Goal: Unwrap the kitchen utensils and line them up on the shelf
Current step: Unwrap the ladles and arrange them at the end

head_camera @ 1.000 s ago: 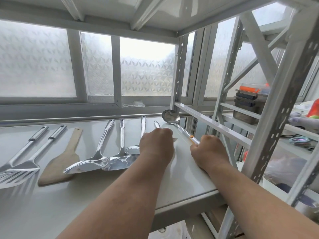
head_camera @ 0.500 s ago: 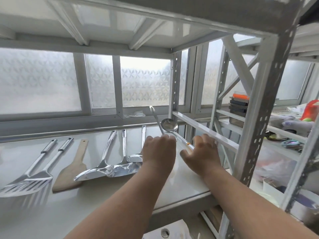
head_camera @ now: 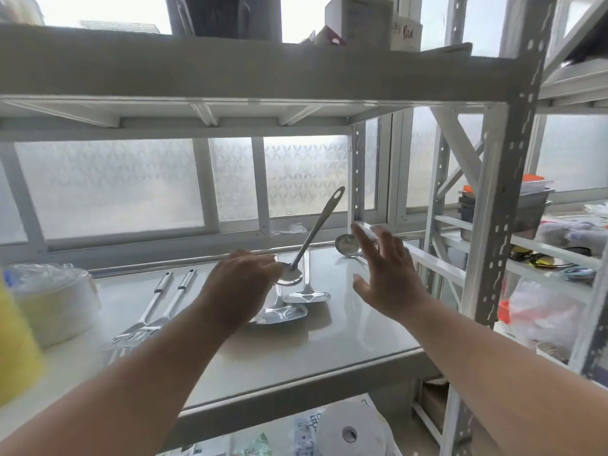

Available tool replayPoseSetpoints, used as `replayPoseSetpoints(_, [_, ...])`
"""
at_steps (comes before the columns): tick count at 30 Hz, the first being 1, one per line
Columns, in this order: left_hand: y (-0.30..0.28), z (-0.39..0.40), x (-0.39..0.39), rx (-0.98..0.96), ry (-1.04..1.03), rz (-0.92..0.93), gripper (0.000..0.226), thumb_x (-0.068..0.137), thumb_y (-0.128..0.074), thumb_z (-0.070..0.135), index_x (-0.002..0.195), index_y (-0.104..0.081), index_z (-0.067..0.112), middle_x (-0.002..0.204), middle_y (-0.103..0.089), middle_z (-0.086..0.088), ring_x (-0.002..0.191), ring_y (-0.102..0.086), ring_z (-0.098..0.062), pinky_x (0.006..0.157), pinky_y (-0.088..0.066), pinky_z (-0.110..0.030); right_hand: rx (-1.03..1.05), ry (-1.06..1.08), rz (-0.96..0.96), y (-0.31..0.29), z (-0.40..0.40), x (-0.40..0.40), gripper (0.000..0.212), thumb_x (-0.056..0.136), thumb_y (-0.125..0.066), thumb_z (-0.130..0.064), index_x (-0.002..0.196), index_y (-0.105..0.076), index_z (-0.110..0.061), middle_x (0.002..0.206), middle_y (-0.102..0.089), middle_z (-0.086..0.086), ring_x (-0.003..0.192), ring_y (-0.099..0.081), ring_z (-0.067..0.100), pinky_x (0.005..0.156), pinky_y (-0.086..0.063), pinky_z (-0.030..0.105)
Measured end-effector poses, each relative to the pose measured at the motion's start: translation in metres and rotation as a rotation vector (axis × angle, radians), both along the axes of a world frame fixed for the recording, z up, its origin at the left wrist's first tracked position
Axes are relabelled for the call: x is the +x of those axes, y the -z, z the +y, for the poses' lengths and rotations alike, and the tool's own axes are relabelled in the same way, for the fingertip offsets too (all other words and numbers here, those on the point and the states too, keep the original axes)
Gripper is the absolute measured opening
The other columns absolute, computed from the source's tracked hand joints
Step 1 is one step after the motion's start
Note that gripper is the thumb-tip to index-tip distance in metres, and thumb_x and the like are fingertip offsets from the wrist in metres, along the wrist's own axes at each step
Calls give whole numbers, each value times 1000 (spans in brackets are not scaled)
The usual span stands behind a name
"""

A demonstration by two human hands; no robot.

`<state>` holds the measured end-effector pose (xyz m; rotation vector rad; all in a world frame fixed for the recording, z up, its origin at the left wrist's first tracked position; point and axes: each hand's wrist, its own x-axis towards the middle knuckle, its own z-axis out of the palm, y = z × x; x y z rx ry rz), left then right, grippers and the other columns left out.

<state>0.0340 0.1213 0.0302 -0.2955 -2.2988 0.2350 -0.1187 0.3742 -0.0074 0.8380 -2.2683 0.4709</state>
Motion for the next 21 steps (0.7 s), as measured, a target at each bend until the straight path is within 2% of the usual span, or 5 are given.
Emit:
replayPoseSetpoints(3, [-1,-24,16,-82,39,-15,42,73,-82,-11,74,-58,23,71,-64,4,63,-62,-33,62,-58,-37,-181,-184,-289,-13,-8,6,107,81,-75,-33,157,-3,-56,166,-14,6,149,-28,34,117,-34,55])
replayPoseSetpoints(5, [1,-38,20,-113,49,-15,42,80,-79,-7,72,-53,24,75,-65,3,69,-65,-33,67,-60,-42,-458,-315,-603,-19,-14,9,100,81,-78,-34,155,-16,-58,160,-34,1,132,-55,27,105,-49,49])
replayPoseSetpoints(9, [3,-52,24,-124,109,-23,34,85,-77,-3,78,-59,25,93,-76,3,89,-74,-33,79,-62,-44,-895,-524,-977,-33,-21,16,39,97,-67,-20,132,-59,-5,115,-69,25,75,-70,23,68,-53,32])
replayPoseSetpoints(18, [1,-53,10,-121,161,-36,36,79,-74,-15,83,-67,20,105,-77,5,100,-73,-25,84,-60,-39,-1049,-567,-1199,-46,-12,22,20,101,-62,-22,102,-68,-3,74,-61,13,53,-51,17,46,-41,23])
replayPoseSetpoints(21, [2,-44,3,294,142,-19,44,80,-60,-19,100,-70,19,128,-73,1,103,-75,-28,84,-62,-38,-1117,-523,-1225,-42,-6,23,17,101,-61,-16,93,-69,-4,76,-67,15,52,-59,16,43,-44,21])
